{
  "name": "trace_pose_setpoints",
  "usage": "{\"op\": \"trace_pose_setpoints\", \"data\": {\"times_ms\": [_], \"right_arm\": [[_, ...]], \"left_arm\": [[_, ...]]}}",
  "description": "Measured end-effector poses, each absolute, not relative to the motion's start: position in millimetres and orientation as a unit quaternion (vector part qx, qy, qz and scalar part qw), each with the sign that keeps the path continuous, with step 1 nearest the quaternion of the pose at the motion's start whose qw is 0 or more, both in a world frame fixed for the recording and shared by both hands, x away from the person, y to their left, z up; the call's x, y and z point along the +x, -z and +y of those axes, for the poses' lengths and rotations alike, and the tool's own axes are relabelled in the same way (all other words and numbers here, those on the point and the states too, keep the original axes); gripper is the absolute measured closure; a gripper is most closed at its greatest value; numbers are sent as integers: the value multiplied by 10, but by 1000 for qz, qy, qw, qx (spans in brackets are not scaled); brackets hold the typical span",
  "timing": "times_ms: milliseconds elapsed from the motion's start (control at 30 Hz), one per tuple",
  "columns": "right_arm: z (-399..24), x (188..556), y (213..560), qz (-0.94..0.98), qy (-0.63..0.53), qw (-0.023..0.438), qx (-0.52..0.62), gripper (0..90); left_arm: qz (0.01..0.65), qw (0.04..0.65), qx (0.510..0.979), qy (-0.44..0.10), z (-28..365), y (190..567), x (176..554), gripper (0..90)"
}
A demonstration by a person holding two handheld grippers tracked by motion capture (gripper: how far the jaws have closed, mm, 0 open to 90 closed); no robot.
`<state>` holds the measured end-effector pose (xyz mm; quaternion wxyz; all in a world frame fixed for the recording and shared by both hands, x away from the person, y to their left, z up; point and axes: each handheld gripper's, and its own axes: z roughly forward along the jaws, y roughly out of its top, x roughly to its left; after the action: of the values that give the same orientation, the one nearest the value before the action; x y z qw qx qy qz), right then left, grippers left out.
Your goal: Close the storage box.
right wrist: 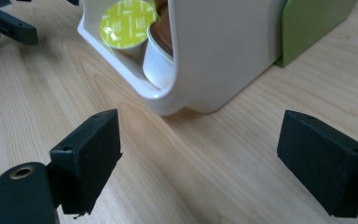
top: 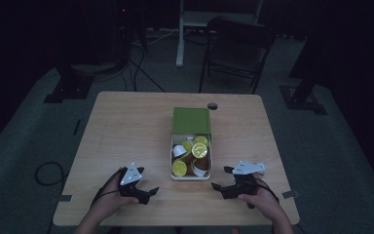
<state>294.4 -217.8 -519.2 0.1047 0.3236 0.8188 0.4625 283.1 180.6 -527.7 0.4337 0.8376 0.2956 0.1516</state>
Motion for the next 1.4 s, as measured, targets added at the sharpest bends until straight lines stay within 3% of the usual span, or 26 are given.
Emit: {"op": "trace_pose_setpoints", "data": {"times_ms": [700,1400], "right_arm": [[-2106,3133,5007,785,-512,104,334,132],[-2087,3285,5092,782,-507,102,349,135]], "left_arm": [[283,499,803,-164,1569,5119,3057,50],[289,516,786,-179,1470,5111,3263,49]]}}
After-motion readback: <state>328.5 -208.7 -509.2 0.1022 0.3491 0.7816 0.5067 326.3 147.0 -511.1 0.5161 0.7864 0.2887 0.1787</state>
